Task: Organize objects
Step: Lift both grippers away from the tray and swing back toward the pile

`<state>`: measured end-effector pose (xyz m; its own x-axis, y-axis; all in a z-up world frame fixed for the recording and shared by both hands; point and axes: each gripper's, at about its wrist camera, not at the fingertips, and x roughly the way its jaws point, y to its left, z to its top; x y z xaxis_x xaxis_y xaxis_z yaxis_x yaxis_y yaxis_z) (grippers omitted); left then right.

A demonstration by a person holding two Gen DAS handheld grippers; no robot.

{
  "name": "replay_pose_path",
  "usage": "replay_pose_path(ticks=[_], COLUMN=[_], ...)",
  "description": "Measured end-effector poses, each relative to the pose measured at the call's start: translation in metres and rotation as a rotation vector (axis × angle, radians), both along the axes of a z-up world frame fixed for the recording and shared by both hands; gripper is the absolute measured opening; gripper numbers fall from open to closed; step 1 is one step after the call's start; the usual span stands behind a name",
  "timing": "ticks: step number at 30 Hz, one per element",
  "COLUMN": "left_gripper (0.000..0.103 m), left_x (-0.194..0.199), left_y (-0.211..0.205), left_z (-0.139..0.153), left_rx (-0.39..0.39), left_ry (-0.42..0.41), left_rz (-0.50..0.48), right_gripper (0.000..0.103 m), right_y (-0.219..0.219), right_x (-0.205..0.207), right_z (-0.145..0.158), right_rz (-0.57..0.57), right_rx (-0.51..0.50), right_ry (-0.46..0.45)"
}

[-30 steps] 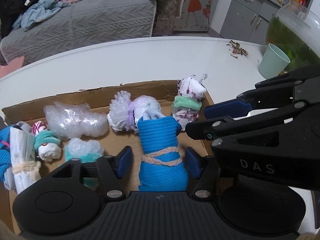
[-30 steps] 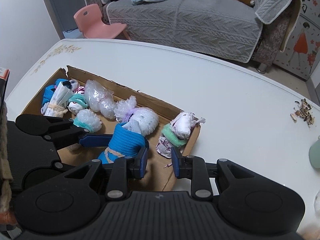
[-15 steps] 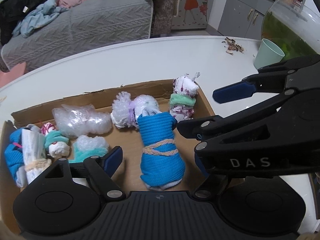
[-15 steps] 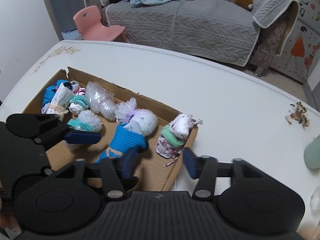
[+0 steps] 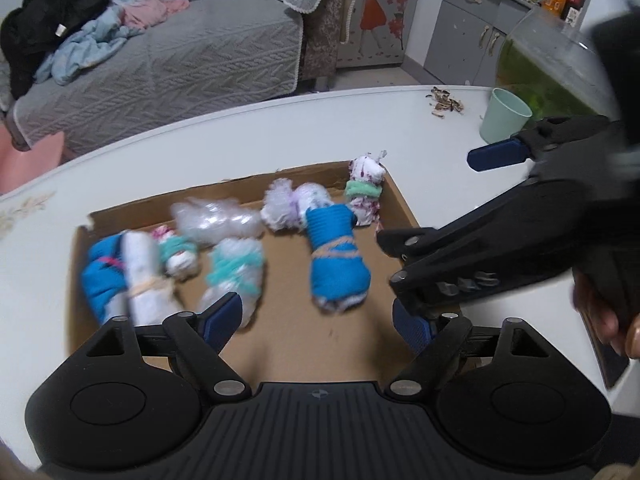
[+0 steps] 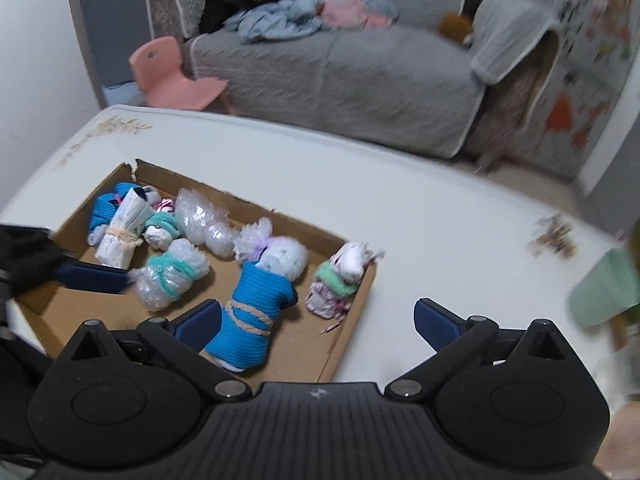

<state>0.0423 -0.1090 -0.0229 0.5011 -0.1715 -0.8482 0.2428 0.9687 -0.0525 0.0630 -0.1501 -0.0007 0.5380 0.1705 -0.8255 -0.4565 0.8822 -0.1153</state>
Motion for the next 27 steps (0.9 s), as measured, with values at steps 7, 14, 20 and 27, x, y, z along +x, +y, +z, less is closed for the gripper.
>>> replay_pose_path(ticks=[7,14,20,27], left_gripper=[0.089,0.091,0.091,0.091], left_x=[-0.052,-0.095,-0.111,-0.113], left_y=[0.037,0.074,0.094,0.114], left_z=[0.039,0.063,0.051,0.045], left_rx=[-0.027,-0.036,-0.019,-0.067], left_ry=[-0.026,-0.089,-0.087,-0.079], left_rz=[0.06,0.137,0.167,0.242], right_gripper=[0.102,0.102,0.102,0.102], right_y=[0.061,0.062,0.067,0.084], right_x=[-0.037,-0.076,-0.102,-0.124], right_z=[-0.009,0.035,0.042,0.041], right_rz=[0.009,-0.049,-0.076,-0.068], right_rx=[-0.591,-0.456,-0.489,-0.568], right_ry=[-0.223,-0.383,-0.538,-0.712])
